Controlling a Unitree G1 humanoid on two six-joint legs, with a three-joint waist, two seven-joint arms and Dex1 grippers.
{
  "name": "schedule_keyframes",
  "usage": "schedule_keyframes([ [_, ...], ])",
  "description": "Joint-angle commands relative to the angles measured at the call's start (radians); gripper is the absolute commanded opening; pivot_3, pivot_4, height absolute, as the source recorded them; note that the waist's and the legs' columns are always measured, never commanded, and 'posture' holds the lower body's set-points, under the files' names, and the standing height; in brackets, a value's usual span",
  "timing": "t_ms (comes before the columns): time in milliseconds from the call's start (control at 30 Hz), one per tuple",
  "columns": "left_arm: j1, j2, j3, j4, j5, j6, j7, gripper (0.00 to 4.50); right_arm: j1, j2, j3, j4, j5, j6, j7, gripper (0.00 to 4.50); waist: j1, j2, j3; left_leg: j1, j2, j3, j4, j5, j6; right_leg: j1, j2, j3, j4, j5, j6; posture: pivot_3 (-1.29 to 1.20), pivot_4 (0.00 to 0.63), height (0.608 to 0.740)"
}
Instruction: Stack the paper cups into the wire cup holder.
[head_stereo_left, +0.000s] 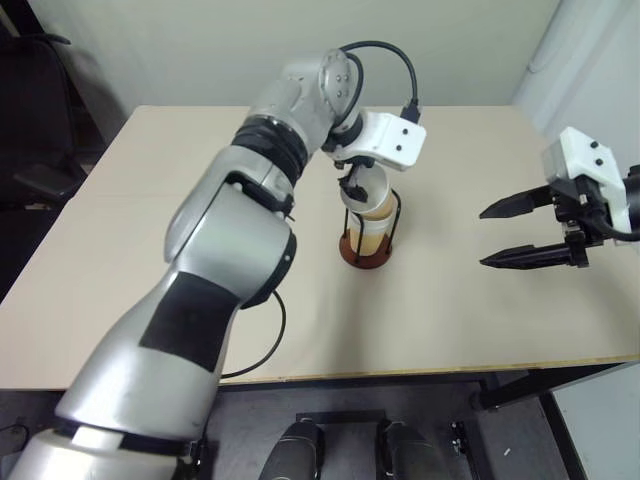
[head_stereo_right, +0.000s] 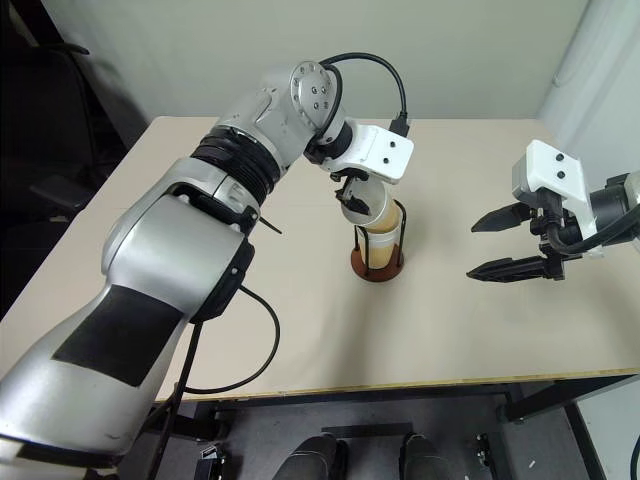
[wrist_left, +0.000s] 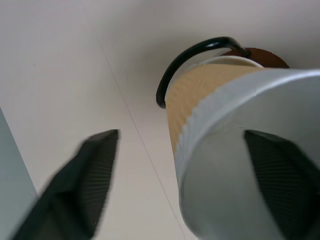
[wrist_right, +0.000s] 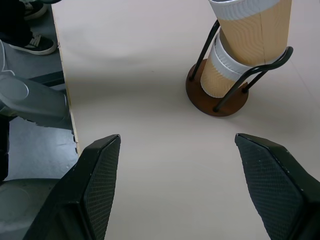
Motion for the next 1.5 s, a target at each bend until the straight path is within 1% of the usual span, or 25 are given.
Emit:
schedule_keyframes([
  [33,-0.017,-0.002,0.036,-0.008,-0.024,0.025,0.079,4.47,-0.017,-0.021,-0.037,-0.009,0.005,-0.013,-0.001,3.72,0.000,0.000,0.000,0.000,0.000,0.000,0.000,0.000,0.000,0.000,0.000,0.000,0.000,0.000,0.000,0.00,0.150,0.740],
  [100,-0.020,-0.011,0.047,-0.009,-0.029,0.035,0.144,4.47,-0.017,-0.021,-0.037,-0.009,0.005,-0.013,-0.001,3.72,0.000,0.000,0.000,0.000,0.000,0.000,0.000,0.000,0.000,0.000,0.000,0.000,0.000,0.000,0.000,0.00,0.150,0.740],
  [200,-0.022,-0.014,0.046,-0.007,-0.020,0.034,0.162,4.47,-0.017,-0.023,-0.037,-0.008,0.004,-0.014,-0.001,3.72,0.000,0.000,0.000,0.000,0.000,0.000,0.000,0.000,0.000,0.000,-0.001,0.000,0.000,0.000,0.000,0.00,0.150,0.740],
  [533,-0.021,0.008,0.018,-0.004,0.004,0.016,0.009,4.47,-0.013,-0.035,-0.042,-0.010,0.006,-0.011,0.001,3.72,0.000,0.000,0.000,0.000,0.000,0.000,0.000,0.000,0.000,0.000,0.000,0.000,0.000,0.000,0.000,0.00,0.150,0.740],
  [633,-0.031,0.017,0.012,-0.003,0.009,0.018,-0.017,3.90,-0.016,-0.040,-0.038,-0.007,0.005,-0.014,0.004,3.72,0.000,0.000,0.000,0.000,0.000,0.000,0.000,0.000,0.000,0.000,0.000,0.000,0.000,0.000,0.000,0.00,0.150,0.740],
  [767,-0.037,0.022,0.014,-0.003,0.001,0.031,-0.031,2.45,-0.020,-0.036,-0.036,-0.007,0.009,-0.012,0.005,3.72,0.000,0.000,0.000,0.000,0.000,0.001,0.000,0.000,0.000,0.000,0.000,0.000,0.000,0.000,0.000,0.00,0.150,0.740],
  [900,-0.030,0.024,0.019,-0.003,-0.007,0.046,-0.042,1.13,-0.028,-0.031,-0.037,-0.005,0.012,-0.008,0.003,3.72,0.000,0.000,0.000,0.000,0.000,0.000,0.000,0.000,0.000,0.000,-0.001,0.000,0.000,0.000,0.000,0.00,0.150,0.740],
  [1000,-0.029,0.024,0.021,-0.003,-0.010,0.051,-0.047,0.02,-0.038,-0.030,-0.039,-0.002,0.016,-0.004,0.003,3.72,0.000,0.000,0.000,0.000,0.000,0.000,0.000,0.000,0.000,0.000,-0.001,0.000,0.000,0.000,0.000,0.00,0.150,0.740],
  [1267,-0.030,0.027,0.016,-0.002,-0.005,0.063,-0.070,0.02,-0.183,0.007,-0.040,0.077,0.041,0.027,-0.003,3.72,-0.001,0.000,0.000,0.000,0.000,0.001,0.000,0.000,0.000,0.000,0.000,0.001,0.000,0.000,0.000,0.00,0.150,0.740],
  [1500,-0.038,0.034,0.005,-0.001,0.007,0.079,-0.091,0.02,-0.224,0.018,-0.029,0.099,0.050,0.051,0.007,3.72,-0.001,0.000,0.000,0.000,0.000,0.000,0.000,0.000,0.001,0.000,-0.001,0.001,0.000,-0.001,-0.002,0.00,0.150,0.740],
])
